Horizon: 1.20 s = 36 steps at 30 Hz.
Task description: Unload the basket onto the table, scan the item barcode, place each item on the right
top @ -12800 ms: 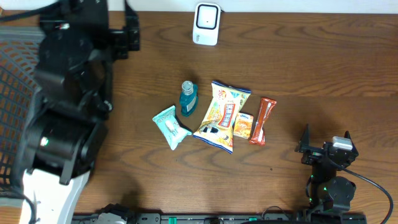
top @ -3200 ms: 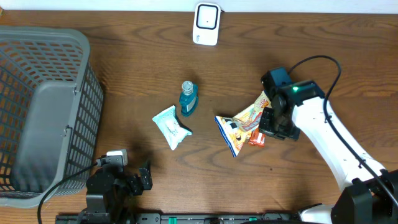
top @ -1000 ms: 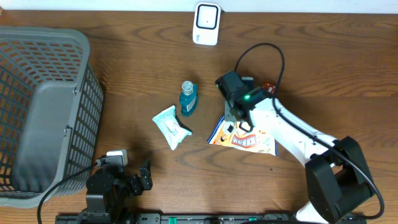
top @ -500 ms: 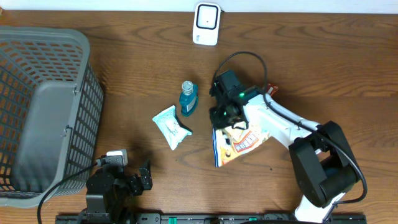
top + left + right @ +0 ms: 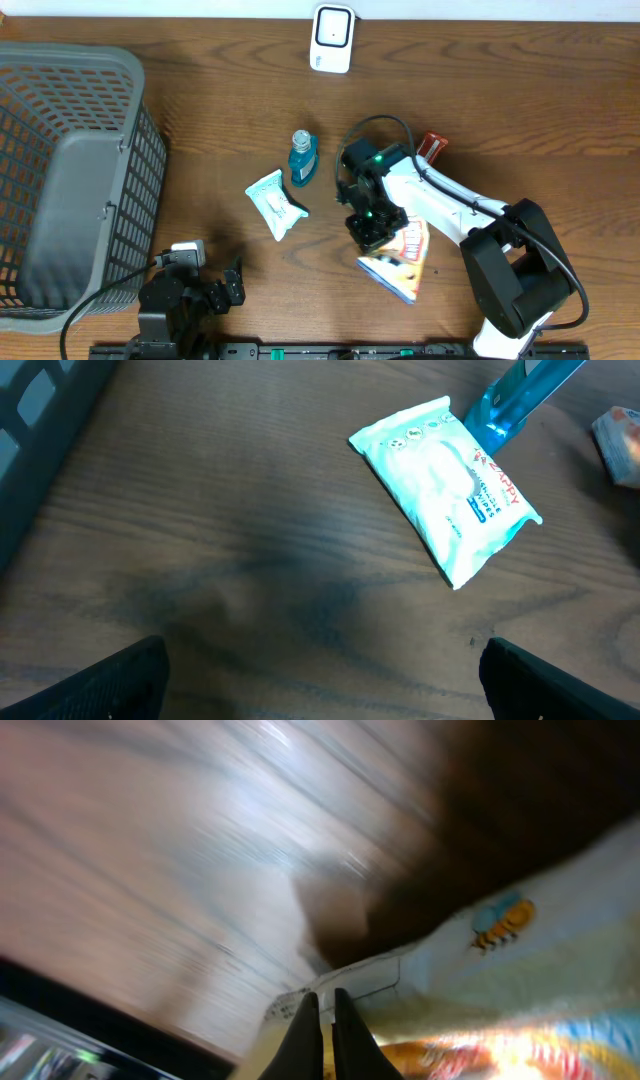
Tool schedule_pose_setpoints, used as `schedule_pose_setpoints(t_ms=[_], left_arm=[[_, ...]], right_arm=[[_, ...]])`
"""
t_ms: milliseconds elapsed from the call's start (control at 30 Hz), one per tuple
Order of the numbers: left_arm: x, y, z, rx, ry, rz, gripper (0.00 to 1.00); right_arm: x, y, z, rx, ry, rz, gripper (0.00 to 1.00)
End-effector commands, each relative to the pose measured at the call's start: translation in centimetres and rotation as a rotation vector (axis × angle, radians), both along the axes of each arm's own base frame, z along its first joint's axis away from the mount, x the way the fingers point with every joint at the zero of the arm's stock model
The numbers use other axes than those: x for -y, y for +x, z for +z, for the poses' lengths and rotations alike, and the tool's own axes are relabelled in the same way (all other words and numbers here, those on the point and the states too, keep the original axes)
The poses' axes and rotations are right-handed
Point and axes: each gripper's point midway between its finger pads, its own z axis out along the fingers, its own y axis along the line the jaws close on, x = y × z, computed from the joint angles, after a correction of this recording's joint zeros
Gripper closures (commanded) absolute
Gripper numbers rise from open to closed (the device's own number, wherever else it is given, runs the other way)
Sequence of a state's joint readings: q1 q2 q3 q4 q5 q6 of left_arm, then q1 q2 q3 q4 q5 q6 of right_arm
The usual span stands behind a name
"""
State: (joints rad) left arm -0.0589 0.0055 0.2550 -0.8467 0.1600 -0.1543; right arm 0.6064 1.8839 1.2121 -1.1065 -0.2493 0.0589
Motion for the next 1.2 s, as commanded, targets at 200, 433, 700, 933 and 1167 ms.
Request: schedule_pose_setpoints(t_ms=[200, 433, 700, 933, 1167], left_arm=[[0.2, -0.6, -0.9, -0.042, -0.008, -0.008, 0.01], [0.2, -0.6, -0.9, -0.042, -0.008, -0.008, 0.01], [0.2, -0.6, -0.9, -0.042, -0.008, -0.008, 0.01], [0.2, -0.6, -0.9, -0.042, -0.008, -0.008, 0.01], [0.2, -0.6, -0.9, -0.042, -0.008, -0.008, 0.01]], right_arm=[[2.8, 4.6, 5.6, 0.238, -0.221, -0.100, 0.99], [2.7, 5.3, 9.0, 0.328, -0.224, -0.388, 0.41], [4.7, 1.5, 4.8, 0.327, -0.463, -0.495, 0.01], [6.5, 0.2, 0.0, 0.346, -0.639, -0.539, 0.01], [7.6, -2.1, -5.6, 0.184, -0.787, -0.421, 0.01]])
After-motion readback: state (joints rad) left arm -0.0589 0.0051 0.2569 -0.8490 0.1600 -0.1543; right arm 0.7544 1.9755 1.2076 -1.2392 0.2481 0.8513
